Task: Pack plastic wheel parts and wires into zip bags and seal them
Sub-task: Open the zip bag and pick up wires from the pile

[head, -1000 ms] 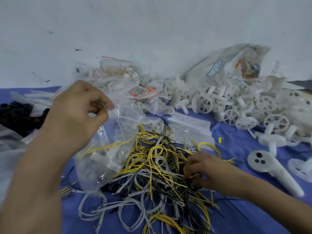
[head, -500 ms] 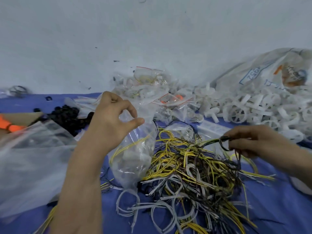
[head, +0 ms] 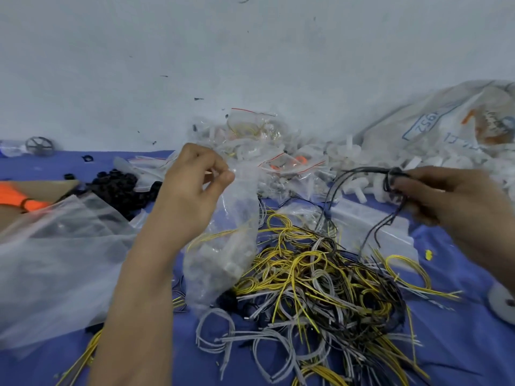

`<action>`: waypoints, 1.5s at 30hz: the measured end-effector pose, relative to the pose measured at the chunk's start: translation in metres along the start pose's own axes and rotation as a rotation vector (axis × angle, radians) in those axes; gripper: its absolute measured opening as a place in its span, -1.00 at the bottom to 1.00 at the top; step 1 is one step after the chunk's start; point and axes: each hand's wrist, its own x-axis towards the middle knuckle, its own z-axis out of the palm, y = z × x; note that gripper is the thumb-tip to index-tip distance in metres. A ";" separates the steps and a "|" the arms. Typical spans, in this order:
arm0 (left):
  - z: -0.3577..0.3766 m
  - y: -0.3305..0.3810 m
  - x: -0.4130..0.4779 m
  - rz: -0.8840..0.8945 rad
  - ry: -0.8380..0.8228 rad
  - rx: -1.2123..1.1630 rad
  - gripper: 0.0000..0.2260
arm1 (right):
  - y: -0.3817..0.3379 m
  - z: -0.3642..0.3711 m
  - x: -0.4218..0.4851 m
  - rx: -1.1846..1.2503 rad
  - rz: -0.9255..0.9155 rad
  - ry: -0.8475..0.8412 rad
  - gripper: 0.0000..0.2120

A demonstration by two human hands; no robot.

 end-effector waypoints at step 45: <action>-0.002 0.027 -0.003 0.120 0.010 -0.144 -0.91 | -0.099 0.048 0.049 -0.718 -0.232 -0.962 -0.66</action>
